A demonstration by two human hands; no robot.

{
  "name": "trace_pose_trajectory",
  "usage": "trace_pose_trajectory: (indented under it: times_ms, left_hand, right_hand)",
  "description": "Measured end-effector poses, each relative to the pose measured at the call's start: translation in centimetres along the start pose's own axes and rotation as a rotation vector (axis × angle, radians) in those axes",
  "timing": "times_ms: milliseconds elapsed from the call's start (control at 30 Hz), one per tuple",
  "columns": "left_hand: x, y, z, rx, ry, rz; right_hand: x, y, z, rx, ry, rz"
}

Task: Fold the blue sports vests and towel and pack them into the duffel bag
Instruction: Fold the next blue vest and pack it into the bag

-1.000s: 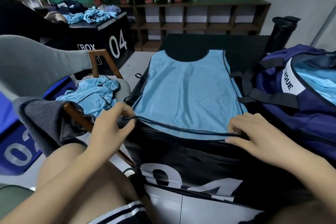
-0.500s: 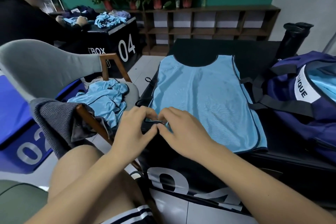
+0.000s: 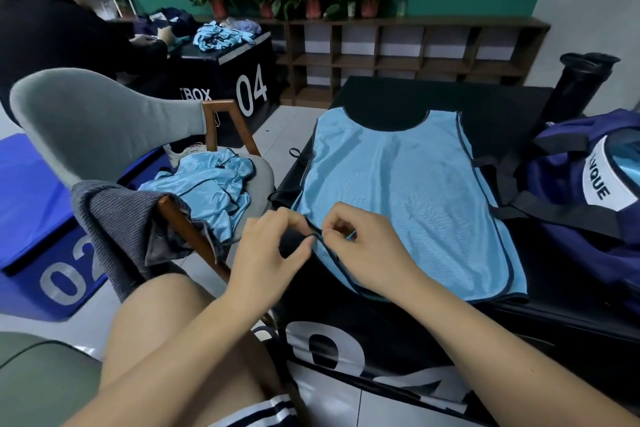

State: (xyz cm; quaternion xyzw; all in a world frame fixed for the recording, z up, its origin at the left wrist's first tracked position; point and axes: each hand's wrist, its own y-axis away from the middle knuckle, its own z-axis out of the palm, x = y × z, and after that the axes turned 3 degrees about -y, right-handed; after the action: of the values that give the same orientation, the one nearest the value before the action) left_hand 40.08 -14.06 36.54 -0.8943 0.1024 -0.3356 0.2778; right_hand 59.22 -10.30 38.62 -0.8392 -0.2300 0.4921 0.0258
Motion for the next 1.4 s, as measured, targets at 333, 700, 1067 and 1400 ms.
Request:
trace_pose_trajectory:
  times_ms: [333,700,1067,1400]
  left_hand:
    - [-1.8,-0.1,-0.9,-0.036,-0.031,0.089]
    - [-2.4,-0.4,-1.5,-0.026,-0.051,0.142]
    - [-2.8,-0.3,-2.8,-0.056,-0.021,0.121]
    - [-3.2,-0.3,-3.8,-0.037,-0.02,0.086]
  right_hand:
    - [0.8,0.3,-0.3,-0.099,0.319,-0.176]
    - [1.1,1.0,-0.1,-0.174,0.445,-0.213]
    - [2.7,3.4,-0.8,-0.047,0.795,-0.25]
    - [1.6,3.7,-0.1,0.098,0.658,-0.29]
